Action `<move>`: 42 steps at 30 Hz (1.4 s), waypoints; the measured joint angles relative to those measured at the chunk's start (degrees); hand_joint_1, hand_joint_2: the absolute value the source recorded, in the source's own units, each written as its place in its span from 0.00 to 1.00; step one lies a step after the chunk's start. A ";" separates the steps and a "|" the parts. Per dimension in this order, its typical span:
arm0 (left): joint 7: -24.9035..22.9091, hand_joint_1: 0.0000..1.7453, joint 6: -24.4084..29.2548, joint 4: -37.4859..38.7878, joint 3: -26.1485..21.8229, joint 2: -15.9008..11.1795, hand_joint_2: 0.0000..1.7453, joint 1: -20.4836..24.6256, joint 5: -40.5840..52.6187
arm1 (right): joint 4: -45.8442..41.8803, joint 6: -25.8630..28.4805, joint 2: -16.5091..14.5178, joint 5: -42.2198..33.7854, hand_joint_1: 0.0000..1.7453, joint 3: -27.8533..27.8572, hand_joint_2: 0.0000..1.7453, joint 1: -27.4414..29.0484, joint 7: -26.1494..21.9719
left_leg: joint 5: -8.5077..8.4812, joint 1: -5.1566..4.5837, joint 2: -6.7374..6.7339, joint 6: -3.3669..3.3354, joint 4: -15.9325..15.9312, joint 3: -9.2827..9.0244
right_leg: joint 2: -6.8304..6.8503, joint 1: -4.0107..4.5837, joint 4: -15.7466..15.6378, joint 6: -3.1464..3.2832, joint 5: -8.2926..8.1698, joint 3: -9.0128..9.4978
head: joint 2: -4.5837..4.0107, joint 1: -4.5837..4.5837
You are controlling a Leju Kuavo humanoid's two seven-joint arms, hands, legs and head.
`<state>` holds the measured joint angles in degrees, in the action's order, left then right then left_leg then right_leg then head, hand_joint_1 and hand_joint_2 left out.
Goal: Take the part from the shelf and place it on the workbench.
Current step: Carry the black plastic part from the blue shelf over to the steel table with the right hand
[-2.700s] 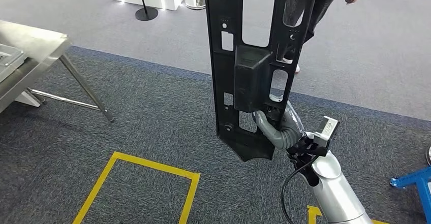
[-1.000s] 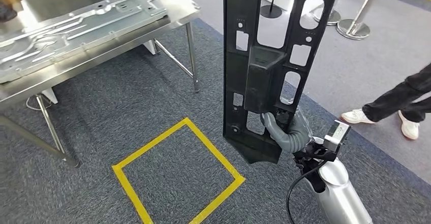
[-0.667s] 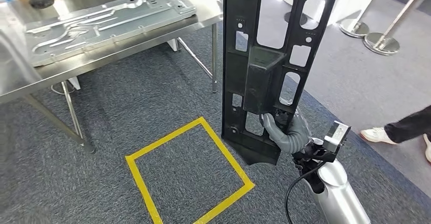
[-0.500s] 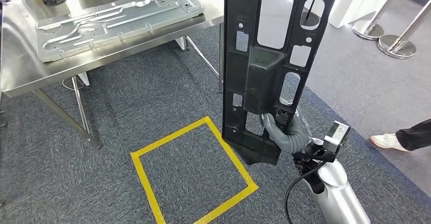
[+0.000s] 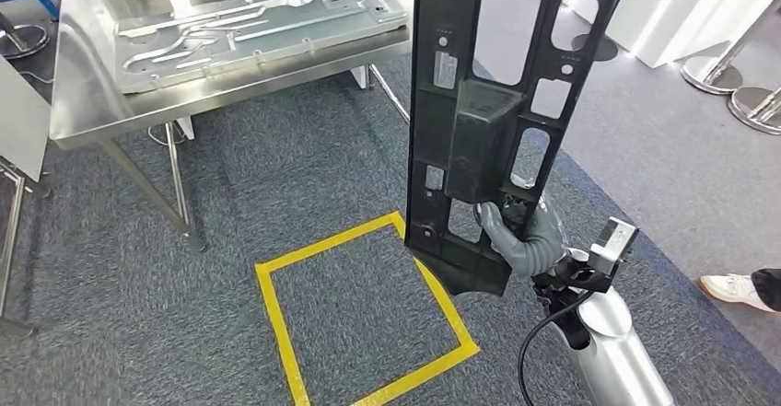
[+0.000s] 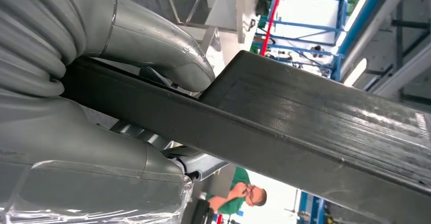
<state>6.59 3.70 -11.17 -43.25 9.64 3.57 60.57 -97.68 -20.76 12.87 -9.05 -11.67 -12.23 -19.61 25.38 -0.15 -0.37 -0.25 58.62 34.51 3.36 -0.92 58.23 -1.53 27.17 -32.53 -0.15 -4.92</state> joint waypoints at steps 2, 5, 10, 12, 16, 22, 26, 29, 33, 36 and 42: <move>-0.09 0.00 -0.04 0.00 -0.01 0.01 0.00 -0.16 0.08 | -0.05 0.05 -0.04 0.02 1.00 0.01 1.00 -0.01 0.01 | -0.44 0.26 0.85 -0.63 -0.66 -0.21 | -0.01 -0.13 0.21 -0.64 0.40 0.13 | 0.00 0.00; -0.21 0.00 -0.09 0.00 0.00 0.04 0.00 -0.07 0.16 | -0.09 0.10 -0.23 0.07 1.00 0.11 1.00 0.07 0.00 | -0.98 0.47 2.09 -1.34 -1.42 -0.54 | -2.23 -0.33 7.27 -1.05 4.72 -2.97 | 0.00 0.01; -0.58 0.00 -0.33 0.00 0.00 0.05 0.00 -0.20 0.28 | -0.05 0.31 -0.37 0.07 1.00 0.38 1.00 0.59 -0.01 | -0.84 0.30 3.72 -1.34 -1.02 -0.47 | -3.17 -0.42 11.73 -1.23 3.95 -5.99 | 0.00 0.00; -0.65 0.00 -0.39 0.00 0.00 0.07 0.00 -0.17 0.31 | -0.07 0.34 -0.38 0.08 1.00 0.50 1.00 0.59 -0.02 | -0.53 0.24 4.20 -0.91 -0.48 -0.33 | -3.91 -0.48 4.14 -1.05 0.52 -2.71 | 0.00 0.00; -0.78 0.00 -0.42 0.00 0.00 0.05 0.00 -0.19 0.32 | -0.09 0.35 -0.39 0.09 1.00 0.55 1.00 0.64 -0.04 | -0.23 0.12 4.50 0.24 -0.13 0.04 | -4.28 -0.20 0.76 0.25 -0.49 -1.46 | 0.00 0.00; 1.31 0.00 -0.81 0.00 -0.55 0.04 0.00 -0.04 -1.91 | -0.11 1.32 -0.38 0.87 1.00 1.02 1.00 0.12 -0.93 | 6.11 0.49 0.98 1.55 14.39 6.99 | -2.81 -0.16 0.19 2.12 -0.09 -0.45 | 0.00 0.00; 1.48 0.00 -0.75 0.00 -1.55 0.05 0.00 0.16 -2.78 | 0.67 0.52 -0.37 -0.37 1.00 2.16 1.00 -2.13 -0.30 | 1.78 0.21 0.51 0.51 9.08 4.78 | -2.24 0.11 0.15 1.87 0.54 0.22 | 0.00 0.00; 1.48 0.00 -0.68 0.00 -1.94 0.01 0.00 0.40 -2.95 | 1.38 -0.56 -0.36 -1.11 1.00 3.19 1.00 -3.31 0.01 | 0.25 -0.92 -1.06 -0.94 -0.15 -0.05 | -1.67 0.05 -0.28 0.99 1.41 1.22 | 0.00 0.00; 1.45 0.00 -0.51 0.00 -2.36 0.08 0.00 0.22 -2.91 | 2.23 -1.02 -0.56 -1.19 1.00 3.80 1.00 -3.76 0.23 | 0.95 -0.88 -0.42 -1.91 -2.87 -2.93 | -1.52 -0.35 0.98 -0.45 0.78 2.29 | 0.00 -0.01; 1.41 0.00 -0.46 0.00 -2.61 0.13 0.00 0.25 -2.84 | 2.61 -1.03 -1.20 -1.19 1.00 4.27 1.00 -3.93 0.19 | 1.73 -0.81 -0.05 -2.49 -3.47 -5.45 | -2.92 -0.44 8.77 -0.74 3.03 -2.91 | 0.00 -0.03; 1.41 0.00 -0.74 0.00 -2.74 0.11 0.00 -0.16 -2.15 | 2.84 -0.74 -2.16 -0.66 1.00 6.34 1.00 -0.69 0.24 | 6.61 -0.67 1.01 -1.49 -3.45 -11.06 | -3.09 -1.61 6.53 -2.41 0.04 -9.66 | 0.00 -0.02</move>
<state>8.00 2.96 -11.17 -46.00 9.75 3.41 58.42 -94.84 -21.50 10.72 -9.71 -5.33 -12.92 -19.37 31.99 -0.82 0.64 -1.74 55.16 23.45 0.28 -2.53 64.76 -3.94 27.22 -42.19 -0.15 -4.93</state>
